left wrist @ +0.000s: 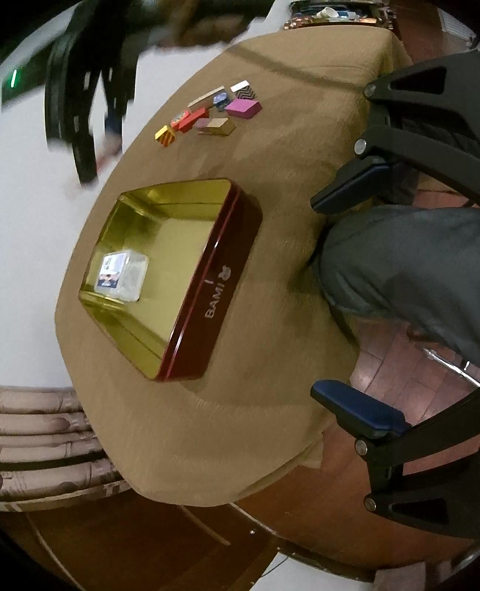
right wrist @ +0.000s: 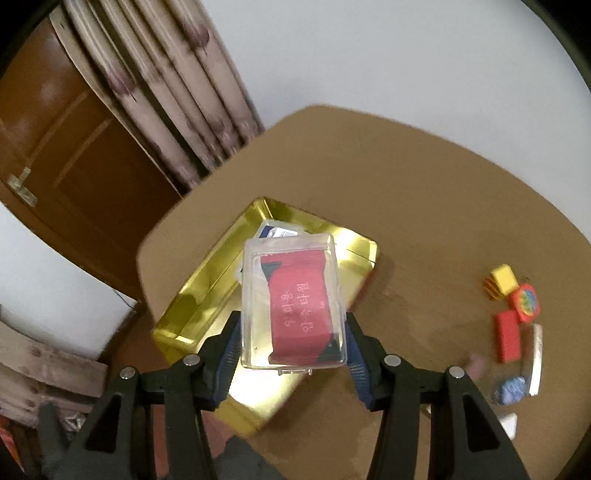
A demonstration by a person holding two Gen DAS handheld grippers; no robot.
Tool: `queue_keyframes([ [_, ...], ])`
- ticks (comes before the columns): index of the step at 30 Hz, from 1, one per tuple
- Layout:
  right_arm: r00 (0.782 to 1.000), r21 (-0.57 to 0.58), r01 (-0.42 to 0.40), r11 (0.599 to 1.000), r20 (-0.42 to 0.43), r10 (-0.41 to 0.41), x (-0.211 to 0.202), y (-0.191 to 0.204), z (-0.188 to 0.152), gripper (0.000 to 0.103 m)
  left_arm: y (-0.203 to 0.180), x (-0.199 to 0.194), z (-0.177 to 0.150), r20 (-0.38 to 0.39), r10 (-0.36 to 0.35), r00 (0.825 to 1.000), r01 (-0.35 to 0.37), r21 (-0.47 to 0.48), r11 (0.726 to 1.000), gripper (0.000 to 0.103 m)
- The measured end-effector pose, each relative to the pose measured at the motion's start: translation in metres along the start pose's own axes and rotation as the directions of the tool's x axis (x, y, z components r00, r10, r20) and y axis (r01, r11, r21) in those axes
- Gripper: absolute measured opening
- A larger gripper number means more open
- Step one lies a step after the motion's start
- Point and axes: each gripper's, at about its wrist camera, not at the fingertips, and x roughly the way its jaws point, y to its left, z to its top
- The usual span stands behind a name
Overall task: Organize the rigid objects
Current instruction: 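Lower the red-contents box into the gold tin and open the right gripper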
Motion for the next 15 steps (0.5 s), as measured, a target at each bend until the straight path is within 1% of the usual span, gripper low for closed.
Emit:
queue_keyframes([
  [3,0.998,0.012,0.046,0.999,-0.053,-0.045,0.038,0.010,0.013,0.053,0.002,-0.003,0.000,0.026,-0.004,1.000,0.004,0.005,1.000,0.089],
  [5,0.992,0.022,0.099,0.995,-0.075,-0.097,0.057,0.009,0.015,0.053,0.001,-0.003,0.000,0.035,-0.002,0.999,0.001,0.013,1.000,0.090],
  [7,0.986,0.044,0.136,0.990,-0.100,-0.132,0.072,0.010,0.018,0.053,-0.001,-0.001,0.000,0.027,-0.008,1.000,0.007,0.024,1.000,0.091],
  [9,0.977,0.036,0.188,0.981,-0.111,-0.183,0.084,0.013,0.019,0.053,-0.001,0.003,0.000,0.004,-0.022,1.000,0.022,0.022,1.000,0.091],
  [11,0.971,0.046,0.208,0.977,-0.133,-0.200,0.095,0.013,0.019,0.053,0.001,0.007,0.000,-0.025,-0.042,0.999,0.043,0.018,0.999,0.091],
  [13,0.962,0.053,0.238,0.970,-0.151,-0.228,0.103,0.012,0.020,0.053,0.002,0.010,-0.001,-0.036,-0.050,0.998,0.051,0.010,0.999,0.091],
  [15,0.959,0.070,0.246,0.967,-0.165,-0.232,0.113,0.009,0.019,0.053,0.004,0.009,0.001,-0.036,-0.055,0.998,0.055,0.001,0.999,0.091],
])
